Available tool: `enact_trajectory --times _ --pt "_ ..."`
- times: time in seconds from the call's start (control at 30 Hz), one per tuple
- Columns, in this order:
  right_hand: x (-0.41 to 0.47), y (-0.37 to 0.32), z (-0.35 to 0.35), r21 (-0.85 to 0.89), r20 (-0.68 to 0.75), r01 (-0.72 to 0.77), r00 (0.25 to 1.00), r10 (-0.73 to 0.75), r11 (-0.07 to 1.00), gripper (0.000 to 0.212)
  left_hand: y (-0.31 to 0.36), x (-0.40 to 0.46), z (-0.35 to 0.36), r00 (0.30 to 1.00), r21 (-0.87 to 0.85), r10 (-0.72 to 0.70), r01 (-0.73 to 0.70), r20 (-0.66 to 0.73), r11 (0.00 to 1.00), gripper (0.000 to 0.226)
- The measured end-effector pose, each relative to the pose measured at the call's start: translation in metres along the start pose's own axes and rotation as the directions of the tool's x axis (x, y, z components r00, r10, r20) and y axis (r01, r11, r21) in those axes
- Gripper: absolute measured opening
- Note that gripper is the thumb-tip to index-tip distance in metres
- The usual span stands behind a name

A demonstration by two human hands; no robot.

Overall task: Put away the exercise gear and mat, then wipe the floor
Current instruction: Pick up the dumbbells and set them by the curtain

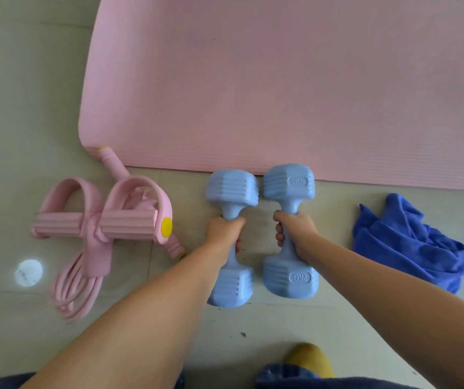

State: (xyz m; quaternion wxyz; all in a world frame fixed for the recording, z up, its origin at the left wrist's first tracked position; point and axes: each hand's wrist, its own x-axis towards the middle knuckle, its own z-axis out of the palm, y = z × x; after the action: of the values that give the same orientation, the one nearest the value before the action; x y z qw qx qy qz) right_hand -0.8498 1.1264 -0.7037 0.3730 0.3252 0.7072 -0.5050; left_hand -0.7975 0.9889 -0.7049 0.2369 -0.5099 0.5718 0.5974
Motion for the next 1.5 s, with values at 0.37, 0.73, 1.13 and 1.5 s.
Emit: enact_trajectory --times 0.37,0.73,1.13,1.5 --pt "-0.189 -0.044 -0.04 0.011 -0.052 -0.138 0.989 0.139 0.99 0.011 0.069 -0.184 -0.044 0.994 0.128 -0.092 0.1 -0.061 0.987 0.017" --pt "-0.461 -0.17 -0.119 0.086 -0.088 -0.1 0.99 0.107 0.991 0.01 0.184 -0.441 -0.12 0.995 0.424 0.059 -0.086 0.076 0.902 0.008" --pt "-0.618 -0.195 -0.218 0.257 -0.316 0.131 0.948 -0.045 0.958 0.022 0.261 -0.597 -0.098 0.926 0.594 0.255 -0.376 0.28 0.711 0.016" --pt "-0.655 -0.087 -0.429 0.481 -0.339 0.09 0.937 0.09 0.872 0.012 0.225 -0.663 0.091 0.922 0.714 0.239 -0.387 0.304 0.583 0.015"
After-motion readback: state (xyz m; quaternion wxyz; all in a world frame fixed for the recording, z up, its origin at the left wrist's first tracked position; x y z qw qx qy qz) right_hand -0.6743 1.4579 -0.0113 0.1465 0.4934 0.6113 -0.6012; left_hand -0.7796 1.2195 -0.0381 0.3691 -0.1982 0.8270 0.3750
